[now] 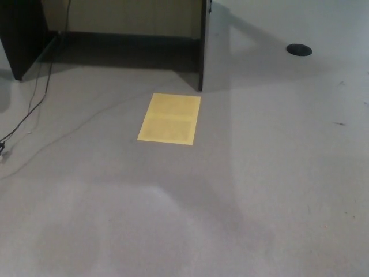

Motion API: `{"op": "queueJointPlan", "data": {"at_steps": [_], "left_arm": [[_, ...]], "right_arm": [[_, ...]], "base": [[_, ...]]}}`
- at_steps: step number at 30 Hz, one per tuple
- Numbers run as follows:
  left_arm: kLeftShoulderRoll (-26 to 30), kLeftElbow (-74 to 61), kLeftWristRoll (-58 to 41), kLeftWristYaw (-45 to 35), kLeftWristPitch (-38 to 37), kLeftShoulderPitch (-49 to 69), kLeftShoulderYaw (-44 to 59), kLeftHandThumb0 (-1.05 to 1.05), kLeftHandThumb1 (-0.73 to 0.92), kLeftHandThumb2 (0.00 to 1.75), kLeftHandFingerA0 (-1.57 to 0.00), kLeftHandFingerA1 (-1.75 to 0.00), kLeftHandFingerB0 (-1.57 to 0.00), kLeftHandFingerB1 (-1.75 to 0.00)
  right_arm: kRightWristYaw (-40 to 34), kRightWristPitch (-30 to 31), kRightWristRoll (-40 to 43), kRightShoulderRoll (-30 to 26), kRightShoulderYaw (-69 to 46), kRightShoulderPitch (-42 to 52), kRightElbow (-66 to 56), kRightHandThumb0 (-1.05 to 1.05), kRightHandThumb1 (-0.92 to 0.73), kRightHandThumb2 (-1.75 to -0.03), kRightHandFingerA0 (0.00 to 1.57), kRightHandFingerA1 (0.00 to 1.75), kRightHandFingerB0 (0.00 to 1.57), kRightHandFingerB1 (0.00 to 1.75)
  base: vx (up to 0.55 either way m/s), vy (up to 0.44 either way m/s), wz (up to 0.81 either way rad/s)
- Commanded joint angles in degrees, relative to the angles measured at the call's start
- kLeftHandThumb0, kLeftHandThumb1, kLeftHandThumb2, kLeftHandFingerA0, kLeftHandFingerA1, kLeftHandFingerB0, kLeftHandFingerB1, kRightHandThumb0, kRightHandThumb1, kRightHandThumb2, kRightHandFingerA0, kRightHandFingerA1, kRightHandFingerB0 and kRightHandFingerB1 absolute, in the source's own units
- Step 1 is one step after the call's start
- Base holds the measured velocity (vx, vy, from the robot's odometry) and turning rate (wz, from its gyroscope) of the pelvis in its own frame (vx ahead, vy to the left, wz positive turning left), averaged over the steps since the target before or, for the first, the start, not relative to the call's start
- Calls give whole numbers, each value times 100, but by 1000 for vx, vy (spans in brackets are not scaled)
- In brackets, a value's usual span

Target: A person is holding a toilet paper roll and the robot extends its left hand to grab the roll by inserting its thumb into the gap in the middle and brings its hand down by its side. Then it extends its arm again to hand the toilet paper roll back to the person.

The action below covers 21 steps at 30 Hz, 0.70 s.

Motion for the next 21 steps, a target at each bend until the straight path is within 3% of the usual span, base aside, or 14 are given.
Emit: {"op": "queueJointPlan", "data": {"at_steps": [1,2,3,8,10,11,12,17,19,21], "left_arm": [[-96,-1545,-338,-102,-188,-224,-63,-7,76,82,-92,-157,-75,-131],[-127,-2127,-360,-120,147,-268,-120,-8,78,82,-82,-160,-69,-136],[-93,-2431,-181,-32,186,-420,-181,-8,78,79,-85,-164,-66,-136],[-166,-4141,-15,-138,1004,-897,-529,-7,76,83,-92,-152,-75,-128],[-170,-4506,-46,-255,1223,-1302,-676,-2,74,87,-86,-149,-73,-126],[-163,-4691,-8,-329,1289,-1550,-776,3,76,85,-82,-148,-73,-125],[-190,-4908,33,-392,1377,-1809,-899,1,75,84,-83,-145,-72,-124],[-324,-5453,238,-615,1897,-2797,-1426,-2,74,82,-91,-136,-77,-116],[-332,-5421,639,-632,1753,-3296,-1667,-2,67,89,-79,-147,-73,-126],[-446,-5571,800,-722,2213,-3739,-1953,-4,68,86,-85,-150,-76,-124]], "right_arm": [[-77,-7,-61,-44,8,79,16,-43,-55,-86,66,69,43,53],[-57,54,-41,-26,-16,64,21,-44,-54,-87,66,69,43,53],[-63,94,-42,-11,-23,21,23,-38,-67,-60,70,59,49,39],[-57,18,-30,-57,-42,64,-9,-37,-67,-60,67,57,48,39],[-47,34,-18,-60,-59,11,-9,-37,-67,-60,67,56,48,39],[-41,36,-7,-59,-70,15,-10,-44,-54,-85,65,68,43,53],[-30,32,2,-58,-75,52,-18,-37,-67,-60,68,58,48,39],[-82,-2,-31,-47,-51,98,-24,-38,-67,-60,69,59,48,40],[-76,-19,3,-29,-82,97,-30,-37,-67,-60,68,59,49,40],[-75,-15,25,-58,-114,101,-35,-37,-66,-60,69,59,49,40]], "base": [[0,0,0],[0,0,0],[0,0,0],[0,0,0],[0,0,0],[0,0,0],[0,0,0],[0,0,0],[0,0,0],[0,0,0]]}}
